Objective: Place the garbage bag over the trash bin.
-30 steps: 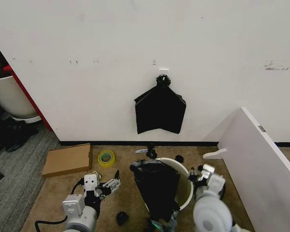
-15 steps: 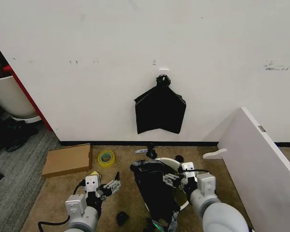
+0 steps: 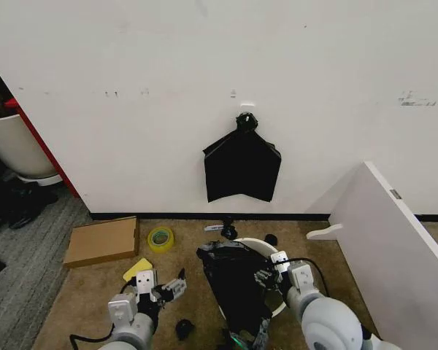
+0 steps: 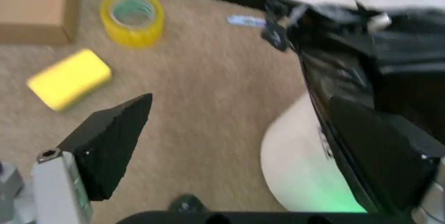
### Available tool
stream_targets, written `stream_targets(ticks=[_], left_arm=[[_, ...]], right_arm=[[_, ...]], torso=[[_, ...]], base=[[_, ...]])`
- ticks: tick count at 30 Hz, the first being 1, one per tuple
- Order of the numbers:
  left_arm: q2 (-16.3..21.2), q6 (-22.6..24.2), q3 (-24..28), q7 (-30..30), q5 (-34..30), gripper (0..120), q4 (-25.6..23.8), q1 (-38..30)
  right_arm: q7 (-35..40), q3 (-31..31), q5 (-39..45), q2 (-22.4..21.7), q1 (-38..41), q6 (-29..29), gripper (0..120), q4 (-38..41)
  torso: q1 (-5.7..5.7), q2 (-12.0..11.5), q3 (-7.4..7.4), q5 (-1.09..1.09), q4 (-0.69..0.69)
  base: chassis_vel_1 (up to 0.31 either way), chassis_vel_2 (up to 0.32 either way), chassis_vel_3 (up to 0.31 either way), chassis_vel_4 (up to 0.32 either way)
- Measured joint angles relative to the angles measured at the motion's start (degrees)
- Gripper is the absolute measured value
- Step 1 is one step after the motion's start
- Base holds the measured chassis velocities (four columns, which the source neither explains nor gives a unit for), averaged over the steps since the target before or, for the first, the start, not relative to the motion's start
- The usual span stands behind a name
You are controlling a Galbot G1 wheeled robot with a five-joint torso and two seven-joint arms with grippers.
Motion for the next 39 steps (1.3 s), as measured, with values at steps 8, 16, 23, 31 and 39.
stream_targets(ticks=[8, 16, 23, 31, 39], left_arm=[[3.45, 1.81, 0.70, 8.57, 2.28, 100, 1.04, 0.18], [2.89, -0.16, 6.90, 15.56, 0.95, 100, 7.44, -7.58], [0.26, 2.48, 14.46, 12.83, -1.53, 100, 11.59, -16.17], [-5.31, 8.20, 17.43, 3.69, -3.88, 98, 14.38, -19.51], [-9.41, 9.11, 18.79, -2.70, -2.77, 91, 17.58, -20.49]], right_arm=[[-1.26, 0.77, 0.17, 0.58, 0.40, 1.28, 25, -1.20], [-2.21, 0.49, -0.59, 1.37, 0.23, 2.84, 0, -2.27], [-2.09, 0.41, -1.27, 1.99, 0.72, 3.24, 0, -2.74], [-2.61, 1.22, -1.23, 1.58, 1.66, 2.87, 0, -3.31], [-2.83, 0.94, -1.37, 1.60, 1.34, 2.74, 0, -3.34]], torso=[[0.00, 0.00, 0.00, 0.02, 0.00], [0.00, 0.00, 0.00, 0.00, -0.01], [0.00, 0.00, 0.00, 0.01, -0.01], [0.00, 0.00, 0.00, 0.02, 0.00], [0.00, 0.00, 0.00, 0.01, 0.00]], base=[[0.000, 0.000, 0.000, 0.000], [0.000, 0.000, 0.000, 0.000], [0.000, 0.000, 0.000, 0.000], [0.000, 0.000, 0.000, 0.000], [0.000, 0.000, 0.000, 0.000]])
